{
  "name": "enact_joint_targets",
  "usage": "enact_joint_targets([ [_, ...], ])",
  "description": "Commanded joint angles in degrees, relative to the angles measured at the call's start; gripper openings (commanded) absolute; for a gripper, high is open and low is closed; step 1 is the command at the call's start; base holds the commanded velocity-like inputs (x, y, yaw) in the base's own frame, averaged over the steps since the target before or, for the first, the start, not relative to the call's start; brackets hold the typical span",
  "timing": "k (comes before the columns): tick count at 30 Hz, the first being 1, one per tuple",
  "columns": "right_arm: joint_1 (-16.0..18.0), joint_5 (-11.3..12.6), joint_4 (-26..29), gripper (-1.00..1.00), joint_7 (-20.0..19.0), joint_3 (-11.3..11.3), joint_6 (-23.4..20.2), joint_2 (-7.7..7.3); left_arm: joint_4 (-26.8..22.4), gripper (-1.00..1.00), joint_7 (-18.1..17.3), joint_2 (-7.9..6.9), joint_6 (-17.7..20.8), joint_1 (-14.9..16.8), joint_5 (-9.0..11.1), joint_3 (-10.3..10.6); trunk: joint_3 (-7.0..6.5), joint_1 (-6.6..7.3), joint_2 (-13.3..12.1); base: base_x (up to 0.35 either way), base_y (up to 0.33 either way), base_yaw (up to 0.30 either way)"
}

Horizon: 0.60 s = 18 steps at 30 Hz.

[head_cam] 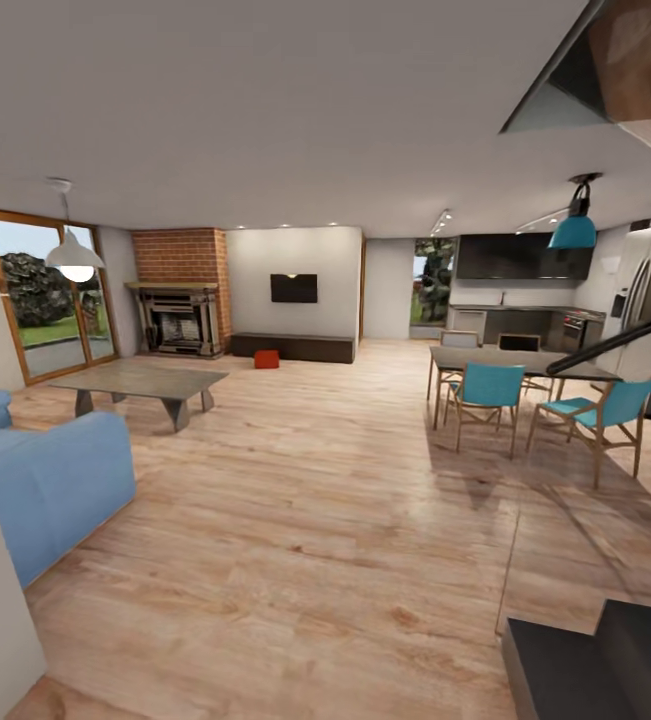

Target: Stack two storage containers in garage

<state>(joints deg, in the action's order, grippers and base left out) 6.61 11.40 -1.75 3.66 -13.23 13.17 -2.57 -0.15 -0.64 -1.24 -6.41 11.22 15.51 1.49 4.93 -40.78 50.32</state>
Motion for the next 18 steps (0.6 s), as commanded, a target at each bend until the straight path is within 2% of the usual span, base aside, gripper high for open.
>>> enact_joint_targets([
  [1, 0.11, 0.53, -0.19, 1.0, 0.03, -0.49, 0.35, 0.02, 0.06, 1.0, -0.07, 0.0, -0.14, 0.05, 0.4, 0.18, 0.09, -0.04, 0.06, 0.323, 0.0, 0.0],
  [12, 0.11, 0.16, -0.19, 1.0, -0.13, -0.57, 0.33, -0.24, 0.14, 1.0, 0.11, 0.14, -0.19, 0.05, 0.41, 0.15, 0.09, -0.04, 0.06, 0.323, 0.0, 0.0],
  [13, 0.08, 0.25, -0.19, 1.0, -0.14, -0.57, 0.35, -0.17, 0.15, 1.0, 0.17, 0.64, -0.16, 0.05, 0.4, 0.16, 0.09, -0.04, 0.06, 0.323, 0.0, 0.0],
  [18, 0.11, 0.36, -0.19, 1.0, -0.07, -0.57, 0.44, -0.12, 0.03, 1.0, 0.05, 0.94, 0.05, 0.05, 0.33, 0.25, 0.09, -0.04, 0.06, 0.323, 0.0, 0.0],
])
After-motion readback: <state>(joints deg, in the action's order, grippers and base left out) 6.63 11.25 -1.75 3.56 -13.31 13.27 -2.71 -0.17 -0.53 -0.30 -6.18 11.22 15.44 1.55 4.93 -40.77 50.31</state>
